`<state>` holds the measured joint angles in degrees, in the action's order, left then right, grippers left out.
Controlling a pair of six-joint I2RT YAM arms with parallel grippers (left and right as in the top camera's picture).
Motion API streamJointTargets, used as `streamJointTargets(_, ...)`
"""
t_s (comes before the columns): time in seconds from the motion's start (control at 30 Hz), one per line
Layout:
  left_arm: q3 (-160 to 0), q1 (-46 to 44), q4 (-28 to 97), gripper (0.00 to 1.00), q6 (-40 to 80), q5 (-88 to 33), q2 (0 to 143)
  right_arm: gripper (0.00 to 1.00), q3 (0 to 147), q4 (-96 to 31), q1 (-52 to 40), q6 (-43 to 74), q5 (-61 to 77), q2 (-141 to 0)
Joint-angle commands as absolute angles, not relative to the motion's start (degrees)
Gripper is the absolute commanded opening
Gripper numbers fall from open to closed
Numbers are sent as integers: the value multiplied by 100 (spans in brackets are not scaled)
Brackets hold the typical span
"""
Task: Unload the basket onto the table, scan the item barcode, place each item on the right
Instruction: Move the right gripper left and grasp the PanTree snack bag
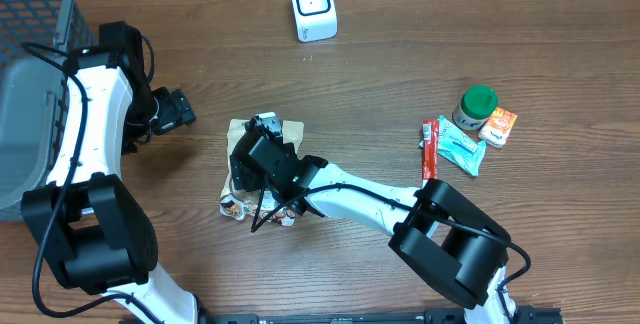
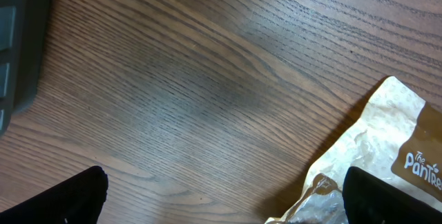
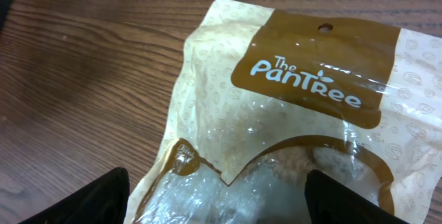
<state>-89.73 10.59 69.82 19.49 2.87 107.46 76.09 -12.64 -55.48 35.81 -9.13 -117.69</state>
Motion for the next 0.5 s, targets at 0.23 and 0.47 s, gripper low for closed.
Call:
streamJointTargets(0.23, -9048, 1037, 6980, 100, 1927, 338, 10639, 82, 7612, -1426, -5511, 3601, -1304, -11917)
streamJointTargets(0.47, -9048, 1037, 6980, 100, 1927, 338, 10639, 83, 7612, -1774, -5489, 3599, -1599, -11917)
